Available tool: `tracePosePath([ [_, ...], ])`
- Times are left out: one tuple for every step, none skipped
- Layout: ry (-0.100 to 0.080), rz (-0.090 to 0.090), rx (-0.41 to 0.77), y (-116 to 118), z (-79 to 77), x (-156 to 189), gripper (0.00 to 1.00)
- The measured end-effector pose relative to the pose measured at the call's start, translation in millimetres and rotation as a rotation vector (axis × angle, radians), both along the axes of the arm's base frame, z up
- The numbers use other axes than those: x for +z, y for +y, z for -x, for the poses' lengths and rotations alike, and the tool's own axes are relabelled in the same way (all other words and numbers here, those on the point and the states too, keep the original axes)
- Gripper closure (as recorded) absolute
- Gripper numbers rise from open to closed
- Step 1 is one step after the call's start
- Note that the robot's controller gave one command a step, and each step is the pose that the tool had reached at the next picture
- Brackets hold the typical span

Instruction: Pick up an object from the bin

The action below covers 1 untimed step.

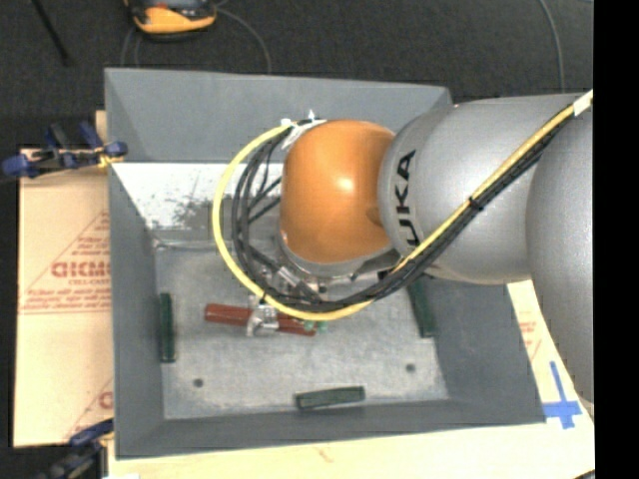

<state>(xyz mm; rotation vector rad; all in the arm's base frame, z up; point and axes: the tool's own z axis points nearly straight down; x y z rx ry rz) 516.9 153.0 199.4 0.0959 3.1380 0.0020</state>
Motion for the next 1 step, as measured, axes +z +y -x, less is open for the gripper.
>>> tracePosePath([
  [0.006,0.002,0.072,-14.4,-8.4,33.4,1.00],
])
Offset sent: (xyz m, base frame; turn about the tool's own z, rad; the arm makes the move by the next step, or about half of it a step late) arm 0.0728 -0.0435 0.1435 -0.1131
